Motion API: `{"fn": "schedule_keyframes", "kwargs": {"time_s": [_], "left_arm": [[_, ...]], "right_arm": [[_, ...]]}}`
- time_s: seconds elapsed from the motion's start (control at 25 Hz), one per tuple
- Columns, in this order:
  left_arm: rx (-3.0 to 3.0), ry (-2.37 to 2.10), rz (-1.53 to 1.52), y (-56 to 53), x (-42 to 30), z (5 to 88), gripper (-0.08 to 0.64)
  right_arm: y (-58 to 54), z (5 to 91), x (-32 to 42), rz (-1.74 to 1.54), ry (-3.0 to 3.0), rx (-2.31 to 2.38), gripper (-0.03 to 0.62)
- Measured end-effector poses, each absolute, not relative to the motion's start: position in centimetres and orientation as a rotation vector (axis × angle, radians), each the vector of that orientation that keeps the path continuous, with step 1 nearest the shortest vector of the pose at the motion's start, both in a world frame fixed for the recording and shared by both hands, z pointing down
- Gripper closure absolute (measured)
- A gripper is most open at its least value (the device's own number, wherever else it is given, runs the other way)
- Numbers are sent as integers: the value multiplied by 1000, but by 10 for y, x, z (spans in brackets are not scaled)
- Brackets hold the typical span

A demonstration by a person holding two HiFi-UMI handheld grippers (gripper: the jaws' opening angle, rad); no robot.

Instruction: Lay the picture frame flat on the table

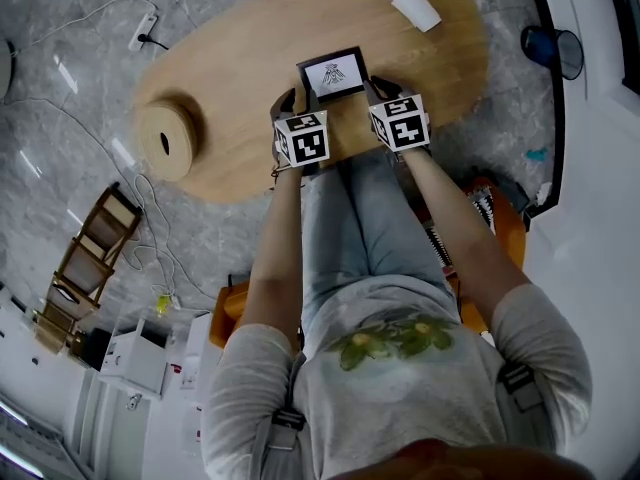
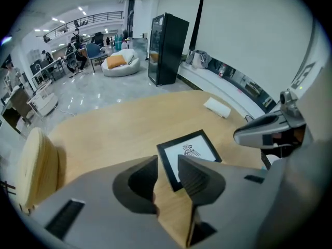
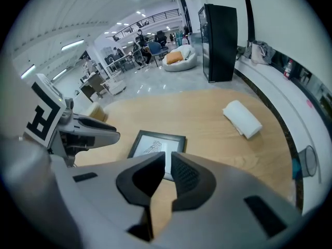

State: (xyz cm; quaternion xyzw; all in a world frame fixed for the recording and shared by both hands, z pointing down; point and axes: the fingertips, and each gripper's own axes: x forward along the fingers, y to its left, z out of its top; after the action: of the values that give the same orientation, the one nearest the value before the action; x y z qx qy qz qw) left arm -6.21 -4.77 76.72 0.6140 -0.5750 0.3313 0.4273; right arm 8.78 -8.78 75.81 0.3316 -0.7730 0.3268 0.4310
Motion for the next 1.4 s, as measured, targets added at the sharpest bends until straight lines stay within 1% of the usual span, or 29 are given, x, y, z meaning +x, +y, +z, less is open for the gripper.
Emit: {"fn": "schedule_keyframes", "kwargs": {"time_s": [0.24,0.4,0.52,0.6,1.04,1.4], "left_arm": [[1586,-1452,785,-47,-68,719,493],[1658,-1413,731,-45,-62,690,529],[1720,-1332,629,-43,-52,662,543],[1744,-1313,581,-42,-50,647,543],[1809,-1337,565,-36,-48,572,543],[1863,-1322,557,-29,-38,532,543]], "right_arm": [[-80,715,85,819,-1953,872,584],[-77,686,79,825,-1985,913,584],[-75,661,74,831,-2006,941,586],[-75,644,70,829,-2030,961,586],[-66,560,70,802,-2111,986,586],[-54,518,80,771,-2118,980,586]]}}
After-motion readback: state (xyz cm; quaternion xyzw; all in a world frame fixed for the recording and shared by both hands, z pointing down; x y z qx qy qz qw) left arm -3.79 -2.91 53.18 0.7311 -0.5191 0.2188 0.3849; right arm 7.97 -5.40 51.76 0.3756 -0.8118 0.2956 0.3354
